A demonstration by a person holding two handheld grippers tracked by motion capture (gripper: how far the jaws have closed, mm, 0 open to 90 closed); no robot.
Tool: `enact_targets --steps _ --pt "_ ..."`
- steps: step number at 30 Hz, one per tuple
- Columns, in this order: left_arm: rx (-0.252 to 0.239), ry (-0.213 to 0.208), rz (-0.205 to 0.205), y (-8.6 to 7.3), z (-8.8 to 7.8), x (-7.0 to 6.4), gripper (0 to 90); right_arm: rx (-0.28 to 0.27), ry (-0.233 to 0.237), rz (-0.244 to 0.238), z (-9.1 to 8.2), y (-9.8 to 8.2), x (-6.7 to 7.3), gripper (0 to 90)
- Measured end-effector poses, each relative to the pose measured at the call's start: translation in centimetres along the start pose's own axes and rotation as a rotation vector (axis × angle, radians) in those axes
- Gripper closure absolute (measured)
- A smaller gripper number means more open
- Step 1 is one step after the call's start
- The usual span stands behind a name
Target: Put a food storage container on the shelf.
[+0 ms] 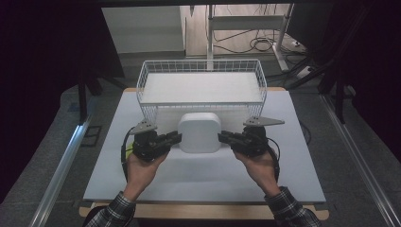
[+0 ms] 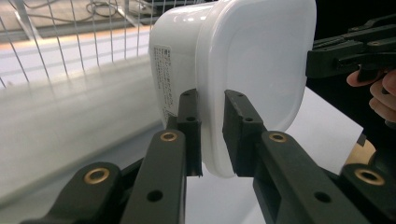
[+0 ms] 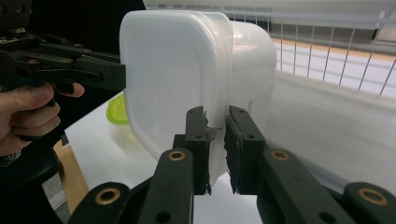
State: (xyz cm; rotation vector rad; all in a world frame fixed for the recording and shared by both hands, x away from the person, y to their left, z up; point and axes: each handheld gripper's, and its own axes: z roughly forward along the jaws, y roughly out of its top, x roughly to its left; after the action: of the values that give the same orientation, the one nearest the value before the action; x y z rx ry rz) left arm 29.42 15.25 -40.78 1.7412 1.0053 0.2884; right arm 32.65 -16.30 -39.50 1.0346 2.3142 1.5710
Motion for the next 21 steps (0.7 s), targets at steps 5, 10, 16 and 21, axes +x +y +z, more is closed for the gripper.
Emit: enact_targets --steps 5,10,16,21 --pt "-0.017 0.009 0.017 1.4 -0.4 0.0 77.6 -0.013 0.002 -0.005 -0.2 1.2 0.0 79.4" --pt "-0.032 0.017 0.025 2.6 -0.8 0.0 77.5 -0.029 0.004 -0.018 -0.3 2.6 0.0 79.4" --pt "-0.053 0.023 0.036 4.0 -1.2 0.0 77.5 -0.043 0.002 -0.037 -0.5 4.2 0.1 79.4" --pt "-0.077 0.031 0.050 5.7 -1.7 0.0 77.4 -0.062 0.002 -0.050 -0.8 6.0 0.1 79.4"
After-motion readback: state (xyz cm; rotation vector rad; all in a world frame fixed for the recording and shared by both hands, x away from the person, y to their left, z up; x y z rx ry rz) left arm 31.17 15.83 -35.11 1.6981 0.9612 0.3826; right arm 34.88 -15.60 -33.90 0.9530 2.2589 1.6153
